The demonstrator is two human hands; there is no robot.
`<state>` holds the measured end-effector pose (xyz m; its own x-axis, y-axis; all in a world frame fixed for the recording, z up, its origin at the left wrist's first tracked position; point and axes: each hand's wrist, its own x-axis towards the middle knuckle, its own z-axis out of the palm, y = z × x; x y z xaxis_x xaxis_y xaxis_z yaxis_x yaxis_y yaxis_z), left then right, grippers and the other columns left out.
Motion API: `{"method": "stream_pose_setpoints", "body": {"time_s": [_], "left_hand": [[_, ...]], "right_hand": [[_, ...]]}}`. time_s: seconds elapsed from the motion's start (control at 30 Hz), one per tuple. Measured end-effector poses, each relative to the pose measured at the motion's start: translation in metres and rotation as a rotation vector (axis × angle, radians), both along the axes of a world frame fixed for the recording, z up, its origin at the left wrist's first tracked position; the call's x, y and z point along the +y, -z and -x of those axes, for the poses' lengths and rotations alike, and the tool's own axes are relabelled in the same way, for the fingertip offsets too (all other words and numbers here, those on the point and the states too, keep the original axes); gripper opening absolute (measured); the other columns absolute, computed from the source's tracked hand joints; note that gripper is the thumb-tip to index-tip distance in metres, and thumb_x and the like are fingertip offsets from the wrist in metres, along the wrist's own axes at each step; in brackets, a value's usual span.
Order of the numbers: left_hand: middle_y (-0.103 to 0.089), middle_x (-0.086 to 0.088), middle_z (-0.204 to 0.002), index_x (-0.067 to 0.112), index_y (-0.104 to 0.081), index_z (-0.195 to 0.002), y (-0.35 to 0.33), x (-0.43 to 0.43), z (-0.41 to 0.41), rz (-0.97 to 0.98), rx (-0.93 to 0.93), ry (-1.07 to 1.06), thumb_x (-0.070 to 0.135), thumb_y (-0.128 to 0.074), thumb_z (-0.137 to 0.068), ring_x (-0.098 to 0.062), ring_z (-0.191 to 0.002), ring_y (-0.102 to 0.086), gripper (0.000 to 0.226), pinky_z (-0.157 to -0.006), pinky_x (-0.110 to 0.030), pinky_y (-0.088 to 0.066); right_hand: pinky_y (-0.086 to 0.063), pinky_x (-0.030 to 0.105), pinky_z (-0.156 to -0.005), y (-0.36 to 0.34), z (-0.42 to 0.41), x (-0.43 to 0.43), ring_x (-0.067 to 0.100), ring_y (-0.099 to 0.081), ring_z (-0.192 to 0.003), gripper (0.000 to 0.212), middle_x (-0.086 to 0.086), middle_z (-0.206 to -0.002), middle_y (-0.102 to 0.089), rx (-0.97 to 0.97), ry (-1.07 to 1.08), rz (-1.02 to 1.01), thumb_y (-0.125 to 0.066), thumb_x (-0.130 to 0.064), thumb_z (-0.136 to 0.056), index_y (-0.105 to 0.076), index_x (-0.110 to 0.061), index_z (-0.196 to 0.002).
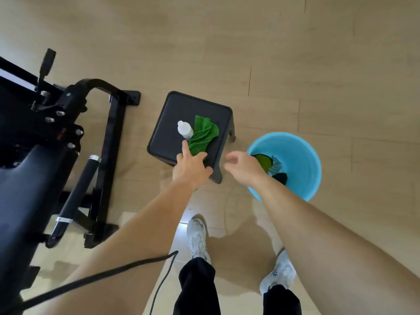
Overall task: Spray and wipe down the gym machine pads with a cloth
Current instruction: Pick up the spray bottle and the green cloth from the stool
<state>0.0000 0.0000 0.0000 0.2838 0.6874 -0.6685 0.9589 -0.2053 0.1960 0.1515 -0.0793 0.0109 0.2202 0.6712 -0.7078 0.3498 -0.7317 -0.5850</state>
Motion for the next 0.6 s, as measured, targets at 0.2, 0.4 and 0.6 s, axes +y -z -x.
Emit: {"method": "stream_pose_setpoints", "body": {"time_s": [0.2, 0.4, 0.6], "left_hand": [[-0.037, -0.005, -0.162, 0.030, -0.058, -0.147, 0.047, 0.015, 0.013, -0.073, -0.112, 0.041, 0.029, -0.067, -0.097, -0.037, -0.135, -0.042, 0.051, -0.104, -0.045, -0.046], [-0.064, 0.010, -0.128, 0.029, -0.083, -0.108, 0.027, -0.008, 0.012, 0.072, -0.577, -0.107, 0.015, -0.077, -0.086, -0.010, -0.111, -0.061, 0.027, -0.097, -0.023, -0.046], [-0.079, 0.004, -0.095, 0.017, -0.079, -0.089, 0.014, 0.019, 0.028, 0.132, -0.687, -0.746, 0.015, -0.070, -0.093, -0.015, -0.091, -0.073, 0.010, -0.085, -0.035, -0.057]], "right_hand": [[-0.037, 0.026, -0.090, 0.037, 0.025, 0.033, 0.013, -0.051, -0.106, 0.046, -0.005, -0.112, -0.054, 0.090, 0.241, -0.087, -0.059, -0.029, -0.098, -0.050, -0.019, -0.142], [-0.054, 0.047, -0.095, 0.037, 0.037, 0.049, 0.023, -0.057, -0.119, 0.083, -0.004, -0.139, -0.052, 0.354, 0.661, -0.059, -0.067, -0.052, -0.083, -0.027, -0.037, -0.154], [-0.051, 0.038, -0.078, 0.033, 0.022, 0.046, 0.026, -0.059, -0.088, 0.030, 0.004, -0.101, -0.061, 0.171, 0.783, -0.018, -0.051, -0.013, -0.089, -0.058, -0.022, -0.117]]}}
